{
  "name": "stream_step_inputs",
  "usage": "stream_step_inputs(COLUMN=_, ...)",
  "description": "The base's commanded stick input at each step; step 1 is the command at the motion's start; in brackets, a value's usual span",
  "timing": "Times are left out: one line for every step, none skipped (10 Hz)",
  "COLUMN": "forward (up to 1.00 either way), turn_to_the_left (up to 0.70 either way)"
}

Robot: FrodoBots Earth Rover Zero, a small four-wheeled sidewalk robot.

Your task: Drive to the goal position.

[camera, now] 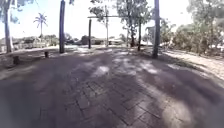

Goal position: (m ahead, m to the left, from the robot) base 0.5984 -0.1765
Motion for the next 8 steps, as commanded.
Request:
stream_step_inputs(forward=1.00, turn_to_the_left=-0.01)
stream_step_inputs(forward=1.00, turn_to_the_left=-0.03)
stream_step_inputs(forward=1.00, turn_to_the_left=-0.05)
stream_step_inputs(forward=1.00, turn_to_the_left=-0.08)
stream_step_inputs(forward=1.00, turn_to_the_left=-0.34)
stream_step_inputs(forward=1.00, turn_to_the_left=-0.24)
stream_step_inputs(forward=1.00, turn_to_the_left=-0.13)
stream_step_inputs(forward=1.00, turn_to_the_left=-0.03)
